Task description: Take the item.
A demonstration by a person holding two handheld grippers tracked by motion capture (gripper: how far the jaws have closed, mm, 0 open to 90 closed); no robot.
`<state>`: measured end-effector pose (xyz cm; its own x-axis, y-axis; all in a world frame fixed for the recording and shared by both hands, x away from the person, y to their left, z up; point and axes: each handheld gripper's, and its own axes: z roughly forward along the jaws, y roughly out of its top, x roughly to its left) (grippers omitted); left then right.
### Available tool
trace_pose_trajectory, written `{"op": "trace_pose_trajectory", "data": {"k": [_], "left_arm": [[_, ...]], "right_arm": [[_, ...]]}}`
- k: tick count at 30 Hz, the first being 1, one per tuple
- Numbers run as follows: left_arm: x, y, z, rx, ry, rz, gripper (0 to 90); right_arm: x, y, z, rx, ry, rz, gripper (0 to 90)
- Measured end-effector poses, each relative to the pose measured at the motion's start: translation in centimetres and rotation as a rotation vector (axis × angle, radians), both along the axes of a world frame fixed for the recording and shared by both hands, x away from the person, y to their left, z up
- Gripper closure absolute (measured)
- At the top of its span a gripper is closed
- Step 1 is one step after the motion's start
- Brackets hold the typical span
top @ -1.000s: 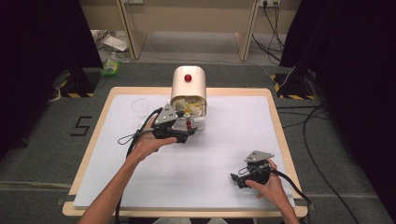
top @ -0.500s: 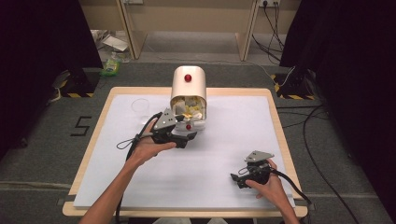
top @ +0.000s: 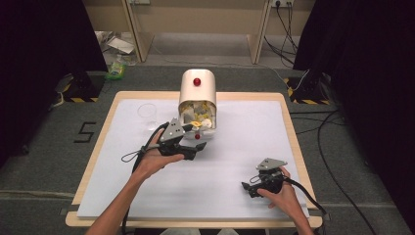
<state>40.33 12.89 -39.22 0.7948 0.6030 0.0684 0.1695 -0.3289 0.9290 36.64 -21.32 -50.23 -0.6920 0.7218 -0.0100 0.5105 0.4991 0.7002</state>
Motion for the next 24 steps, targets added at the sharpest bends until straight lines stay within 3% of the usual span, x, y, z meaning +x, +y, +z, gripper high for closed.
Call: {"op": "trace_pose_trajectory", "data": {"k": [24], "left_arm": [[-1.1, 0.1, -0.4, -0.005, 0.018, -0.003, 22.2]], "right_arm": [[0.0, 0.0, 0.0, 0.000, 0.001, -0.001, 0.4]]}}
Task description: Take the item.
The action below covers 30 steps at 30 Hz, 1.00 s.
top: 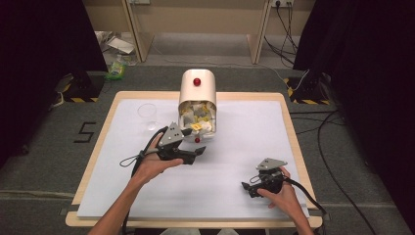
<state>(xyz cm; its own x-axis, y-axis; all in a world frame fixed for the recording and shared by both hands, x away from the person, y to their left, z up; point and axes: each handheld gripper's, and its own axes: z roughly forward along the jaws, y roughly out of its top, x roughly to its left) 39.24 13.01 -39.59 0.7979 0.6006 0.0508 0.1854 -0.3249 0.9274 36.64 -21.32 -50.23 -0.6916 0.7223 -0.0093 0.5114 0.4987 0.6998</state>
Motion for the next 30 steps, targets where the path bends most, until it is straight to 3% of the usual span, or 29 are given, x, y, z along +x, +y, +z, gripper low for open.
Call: {"op": "trace_pose_trajectory", "data": {"k": [20, 27, 30], "left_arm": [[0.4, 0.4, 0.1, -0.025, 0.029, 0.007, 22.3], [0.6, 0.9, 1.2, -0.049, 0.009, 0.028, 22.0], [1.0, 1.2, 1.8, -0.058, 0.015, 0.066, 21.6]], "right_arm": [[0.0, 0.0, 0.0, 0.000, 0.002, -0.001, 0.4], [0.0, 0.0, 0.0, 0.000, 0.001, 0.000, 0.4], [0.0, 0.0, 0.0, -0.001, -0.001, 0.001, 0.4]]}}
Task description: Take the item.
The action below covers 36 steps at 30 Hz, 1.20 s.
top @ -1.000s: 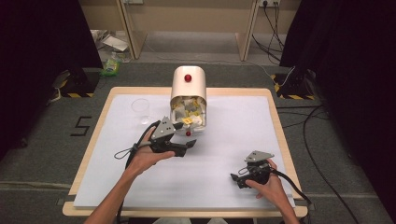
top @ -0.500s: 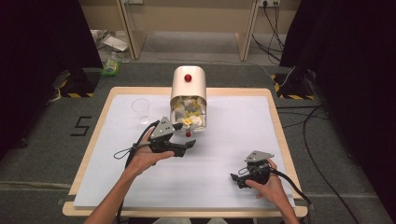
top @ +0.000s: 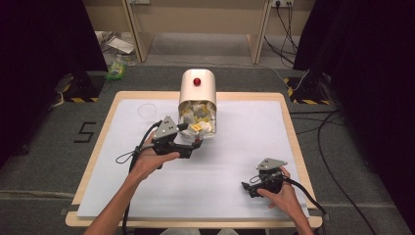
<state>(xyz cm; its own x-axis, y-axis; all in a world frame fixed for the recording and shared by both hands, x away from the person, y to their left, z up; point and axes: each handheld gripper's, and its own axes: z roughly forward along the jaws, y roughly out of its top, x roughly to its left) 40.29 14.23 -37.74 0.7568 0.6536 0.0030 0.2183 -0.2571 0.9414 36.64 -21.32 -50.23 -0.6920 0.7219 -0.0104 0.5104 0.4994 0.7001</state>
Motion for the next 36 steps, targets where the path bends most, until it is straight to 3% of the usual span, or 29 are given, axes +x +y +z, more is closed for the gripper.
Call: {"op": "trace_pose_trajectory", "data": {"k": [5, 10, 15, 23, 36], "left_arm": [[0.9, 0.7, 0.6, -0.007, 0.015, 0.051, 25.4], [2.0, 1.1, 0.8, 0.000, 0.045, 0.070, 36.4], [2.8, 1.4, 0.6, 0.011, 0.081, 0.083, 41.9], [3.2, 1.3, 0.3, 0.028, 0.136, 0.061, 50.8], [3.7, 1.8, 0.0, 0.043, 0.180, 0.023, 61.5]], "right_arm": [[0.0, 0.0, 0.0, 0.000, 0.000, 0.000, 0.4], [0.0, 0.0, 0.0, 0.000, 0.001, -0.001, 0.5], [0.0, 0.0, 0.0, 0.000, 0.000, 0.000, 0.4], [0.0, 0.0, 0.0, 0.000, 0.000, 0.000, 0.4], [0.0, 0.0, 0.0, 0.001, 0.002, -0.002, 0.4]]}}
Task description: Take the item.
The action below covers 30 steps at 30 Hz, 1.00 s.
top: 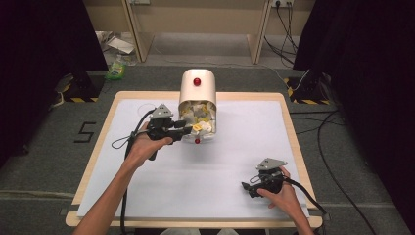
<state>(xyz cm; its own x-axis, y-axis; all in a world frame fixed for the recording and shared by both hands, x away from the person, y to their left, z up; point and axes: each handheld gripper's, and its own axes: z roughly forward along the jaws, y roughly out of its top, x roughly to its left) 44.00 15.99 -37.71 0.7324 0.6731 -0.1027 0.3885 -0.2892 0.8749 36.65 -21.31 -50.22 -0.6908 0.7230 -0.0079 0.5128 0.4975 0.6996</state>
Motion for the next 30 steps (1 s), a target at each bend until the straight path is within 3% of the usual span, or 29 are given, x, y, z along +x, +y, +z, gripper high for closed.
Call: {"op": "trace_pose_trajectory", "data": {"k": [13, 18, 20, 24, 30], "left_arm": [[0.5, -0.8, -0.3, 0.072, 0.015, -0.015, 72.2], [0.7, -1.0, -0.6, 0.110, 0.011, -0.008, 87.3], [0.7, -1.2, -0.6, 0.117, 0.002, -0.010, 89.3], [0.7, -1.3, -0.5, 0.105, -0.010, -0.005, 89.5], [0.6, -0.7, 0.4, 0.043, -0.033, 0.009, 89.6]], "right_arm": [[0.0, 0.0, 0.0, -0.001, 0.000, 0.000, 0.4], [0.0, 0.0, 0.0, -0.001, -0.003, 0.001, 0.4], [0.0, 0.0, 0.0, 0.000, -0.002, 0.001, 0.4], [0.0, 0.0, 0.0, 0.000, -0.001, 0.001, 0.4], [0.0, 0.0, 0.0, 0.000, -0.002, 0.001, 0.4]]}}
